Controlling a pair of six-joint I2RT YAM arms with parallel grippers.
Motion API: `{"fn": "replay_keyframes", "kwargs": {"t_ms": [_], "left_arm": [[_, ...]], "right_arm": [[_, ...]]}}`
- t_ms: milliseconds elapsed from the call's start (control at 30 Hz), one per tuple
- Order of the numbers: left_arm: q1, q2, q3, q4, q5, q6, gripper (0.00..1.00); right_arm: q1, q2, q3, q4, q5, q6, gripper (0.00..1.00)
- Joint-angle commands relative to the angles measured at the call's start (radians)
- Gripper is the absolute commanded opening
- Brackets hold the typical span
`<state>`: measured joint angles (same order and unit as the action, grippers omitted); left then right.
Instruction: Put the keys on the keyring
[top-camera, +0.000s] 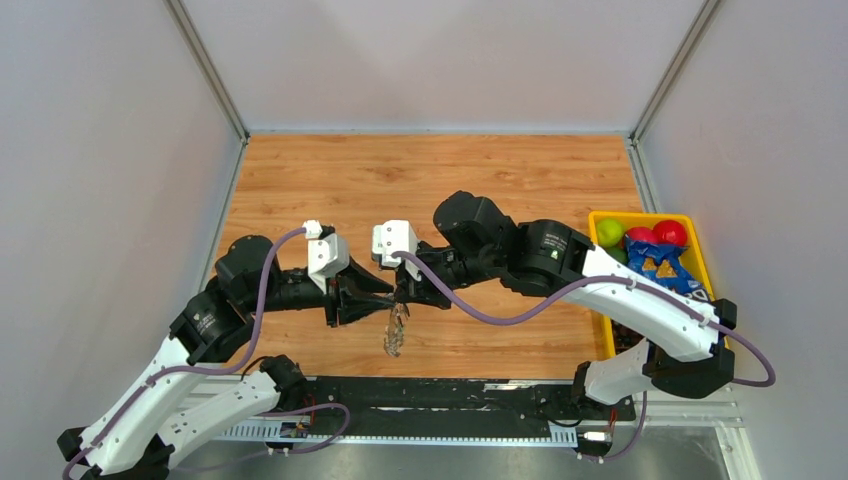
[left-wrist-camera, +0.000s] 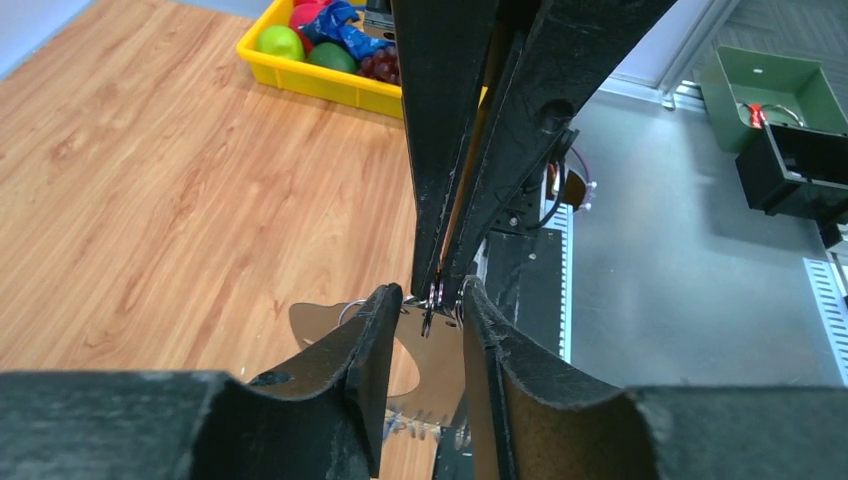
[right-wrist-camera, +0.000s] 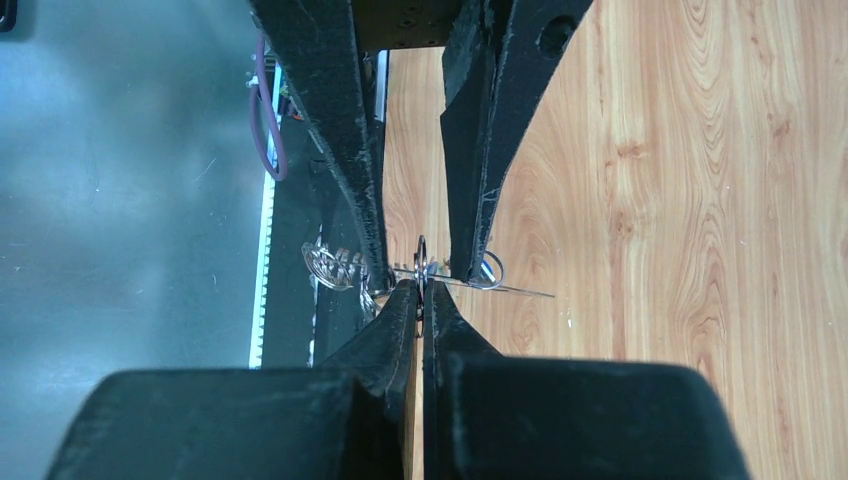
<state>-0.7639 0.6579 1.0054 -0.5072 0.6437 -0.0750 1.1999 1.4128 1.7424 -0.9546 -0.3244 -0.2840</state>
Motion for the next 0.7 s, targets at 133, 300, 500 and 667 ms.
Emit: {"fn": "replay_keyframes", "kwargs": {"t_ms": [133, 300, 500, 667], "left_arm": [[0.0, -0.003, 0.026, 0.013, 0.024, 0.029, 0.26], [0.0, 0.008, 0.032, 0.017, 0.053, 0.03, 0.14], [-0.001, 0.027, 0.023, 0.041, 0.085, 0.026, 0.09], [0.0, 0.028, 0.012, 0.086, 0.113, 0.006, 0.0]], "right_arm": [[0.009, -0.004, 0.056, 0.011, 0.0, 0.02, 0.0], [0.011, -0.008, 0.047, 0.008, 0.007, 0.018, 0.0], [0.014, -0.006, 0.049, 0.008, 0.005, 0.017, 0.0], [0.015, -0.004, 0.042, 0.008, 0.007, 0.014, 0.0]]}}
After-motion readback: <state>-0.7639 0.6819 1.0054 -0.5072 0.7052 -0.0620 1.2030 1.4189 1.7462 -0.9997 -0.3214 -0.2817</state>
